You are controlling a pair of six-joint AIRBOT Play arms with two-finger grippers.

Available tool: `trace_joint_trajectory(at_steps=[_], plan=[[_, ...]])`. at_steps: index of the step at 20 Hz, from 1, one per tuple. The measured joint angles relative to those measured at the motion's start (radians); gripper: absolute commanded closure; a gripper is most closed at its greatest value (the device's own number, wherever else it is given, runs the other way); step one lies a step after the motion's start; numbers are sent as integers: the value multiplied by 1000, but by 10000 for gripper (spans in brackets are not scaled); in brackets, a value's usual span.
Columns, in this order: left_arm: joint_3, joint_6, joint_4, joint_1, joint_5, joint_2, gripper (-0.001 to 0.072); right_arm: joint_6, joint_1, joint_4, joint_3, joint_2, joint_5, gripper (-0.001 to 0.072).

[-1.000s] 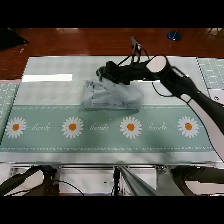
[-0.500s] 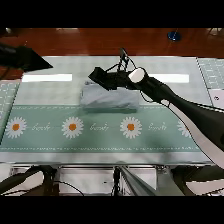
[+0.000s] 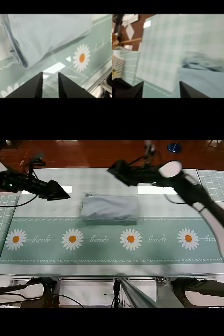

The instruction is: Fold the shirts.

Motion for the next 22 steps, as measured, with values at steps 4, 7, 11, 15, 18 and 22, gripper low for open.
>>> trace_joint_trajectory(at_steps=[4,7,11,15,18,22], plan=[[-6,45,0,-8,12,-100,435,25,-236,-262,0,79,330,177],[-8,70,0,-15,60,-132,434,26,-382,-447,0,83,536,180],[-9,92,0,-21,95,-146,430,-2,-486,-532,-5,24,645,179],[-9,100,0,-23,109,-148,430,-54,-510,-439,-90,-77,666,114],[-9,103,-1,-23,92,-148,430,-109,-494,-307,-183,-124,591,110],[-9,103,0,-23,67,-148,430,-143,-451,-194,-252,-149,466,102]])
